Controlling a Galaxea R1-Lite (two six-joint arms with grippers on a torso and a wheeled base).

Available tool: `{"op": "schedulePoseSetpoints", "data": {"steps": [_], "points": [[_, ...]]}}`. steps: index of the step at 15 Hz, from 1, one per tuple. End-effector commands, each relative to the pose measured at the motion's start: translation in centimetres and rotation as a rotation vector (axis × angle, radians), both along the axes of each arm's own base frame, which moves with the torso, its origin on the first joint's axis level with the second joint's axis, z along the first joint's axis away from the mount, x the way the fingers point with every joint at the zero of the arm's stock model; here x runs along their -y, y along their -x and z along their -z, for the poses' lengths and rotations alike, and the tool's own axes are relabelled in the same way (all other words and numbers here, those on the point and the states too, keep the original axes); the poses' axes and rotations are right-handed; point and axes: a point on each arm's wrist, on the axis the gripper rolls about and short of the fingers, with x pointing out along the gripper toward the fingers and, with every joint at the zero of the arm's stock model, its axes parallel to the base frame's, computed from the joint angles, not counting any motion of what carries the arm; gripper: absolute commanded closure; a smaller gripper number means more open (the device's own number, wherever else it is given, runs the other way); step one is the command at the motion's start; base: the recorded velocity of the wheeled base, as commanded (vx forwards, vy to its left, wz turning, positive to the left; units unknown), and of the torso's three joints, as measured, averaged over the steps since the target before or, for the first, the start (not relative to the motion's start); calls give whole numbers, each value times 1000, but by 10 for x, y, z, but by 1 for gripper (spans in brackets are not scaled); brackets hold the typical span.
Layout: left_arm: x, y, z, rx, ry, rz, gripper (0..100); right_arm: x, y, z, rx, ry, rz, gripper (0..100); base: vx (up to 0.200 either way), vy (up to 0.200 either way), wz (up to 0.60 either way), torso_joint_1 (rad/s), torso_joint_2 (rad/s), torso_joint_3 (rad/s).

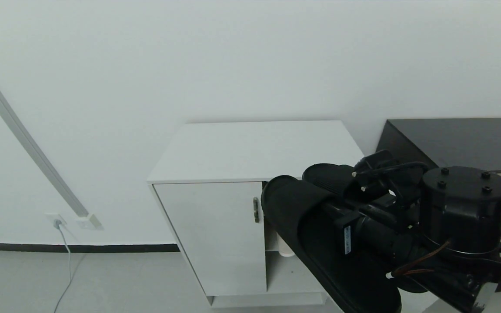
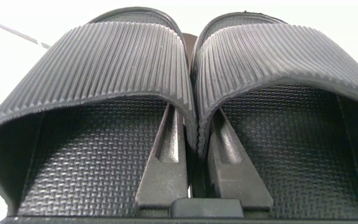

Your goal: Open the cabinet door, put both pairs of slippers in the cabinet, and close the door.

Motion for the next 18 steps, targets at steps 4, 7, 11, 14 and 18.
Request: {"op": "schedulePoseSetpoints", "data": {"steps": [4, 7, 11, 14, 18], "points": [[0, 0, 0, -1, 1, 0, 100, 0, 0, 1, -3, 2, -3, 100, 0, 0, 0, 0, 0, 0], [0, 0, 0, -1, 1, 0, 100, 0, 0, 3, 3, -6, -7, 100, 0, 0, 0, 0, 0, 0], [0, 0, 0, -1, 1, 0, 100, -1, 0, 5, 12, -11, -5, 100, 0, 0, 0, 0, 0, 0], [0, 0, 0, -1, 1, 0, 100, 0, 0, 7, 7, -5, -6, 100, 0, 0, 0, 0, 0, 0], [0, 0, 0, -1, 1, 0, 100, -1, 0, 9, 2, 1, -8, 100, 0, 0, 0, -103, 230, 128]]}}
